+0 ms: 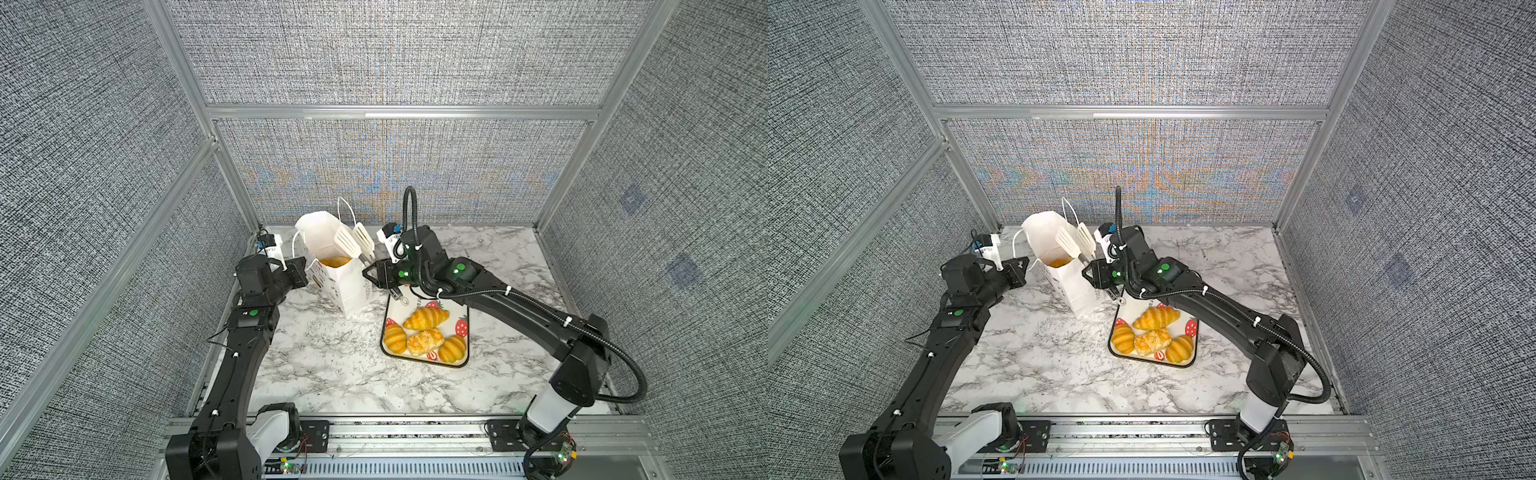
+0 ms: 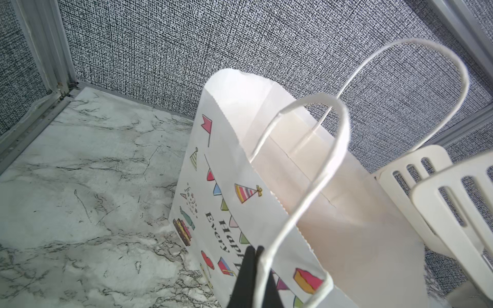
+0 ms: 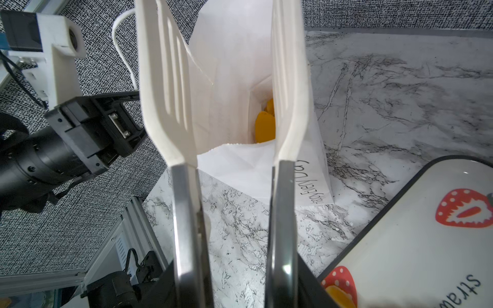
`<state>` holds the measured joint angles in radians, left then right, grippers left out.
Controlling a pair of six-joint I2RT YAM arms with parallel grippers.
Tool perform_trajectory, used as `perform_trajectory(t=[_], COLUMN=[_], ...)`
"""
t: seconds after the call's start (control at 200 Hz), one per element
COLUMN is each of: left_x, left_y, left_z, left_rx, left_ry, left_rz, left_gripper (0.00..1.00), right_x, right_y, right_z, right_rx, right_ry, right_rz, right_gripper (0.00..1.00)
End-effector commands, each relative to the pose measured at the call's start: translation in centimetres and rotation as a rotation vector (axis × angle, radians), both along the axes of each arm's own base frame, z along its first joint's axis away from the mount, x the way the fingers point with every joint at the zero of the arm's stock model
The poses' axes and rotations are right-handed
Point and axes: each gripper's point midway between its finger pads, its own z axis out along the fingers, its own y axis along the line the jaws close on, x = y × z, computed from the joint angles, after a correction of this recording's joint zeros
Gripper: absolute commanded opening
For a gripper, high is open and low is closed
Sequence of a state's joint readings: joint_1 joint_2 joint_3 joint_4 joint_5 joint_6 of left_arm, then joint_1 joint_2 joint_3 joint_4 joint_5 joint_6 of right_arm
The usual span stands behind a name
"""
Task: Place the fake bread into the paper bag
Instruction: 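Open the right tongs to release the roll inside the bag, then raise the empty right tongs and move back over the tray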
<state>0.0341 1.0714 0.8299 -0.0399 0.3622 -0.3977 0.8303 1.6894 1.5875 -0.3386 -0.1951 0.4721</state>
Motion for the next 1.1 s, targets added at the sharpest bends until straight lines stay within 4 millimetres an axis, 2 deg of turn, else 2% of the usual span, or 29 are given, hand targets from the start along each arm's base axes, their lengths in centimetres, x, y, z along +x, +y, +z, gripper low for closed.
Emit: perform_trajectory(t=[0.0, 0.33, 0.61, 1.095], left_x=[0.0, 0.0, -0.1, 0.0], left_y=[-0.1, -0.1, -0.1, -0.1], left_z=[0.3, 0.4, 0.4, 0.4], left_rx=[0.000, 0.001, 0.001, -0.003], left_ry=[-0.014, -0.016, -0.017, -0.016], left_rz=[-0.006, -0.005, -0.004, -0.006], left_gripper=[0.00, 0.00, 0.00, 0.00], right_x=[0.1, -0.6, -1.5, -4.3], right_y=[-0.1, -1.3, -3.5, -9.1], right_z=[0.9, 2.3, 2.6, -1.6], right_rx=[0.019, 0.031, 0.013, -0.047], right_ry=[-0.021, -0.044, -0.058, 0.018], right_rz=[-0.006, -0.022, -0.063, -0.183], right_gripper=[0.48, 0.48, 0.48, 0.48])
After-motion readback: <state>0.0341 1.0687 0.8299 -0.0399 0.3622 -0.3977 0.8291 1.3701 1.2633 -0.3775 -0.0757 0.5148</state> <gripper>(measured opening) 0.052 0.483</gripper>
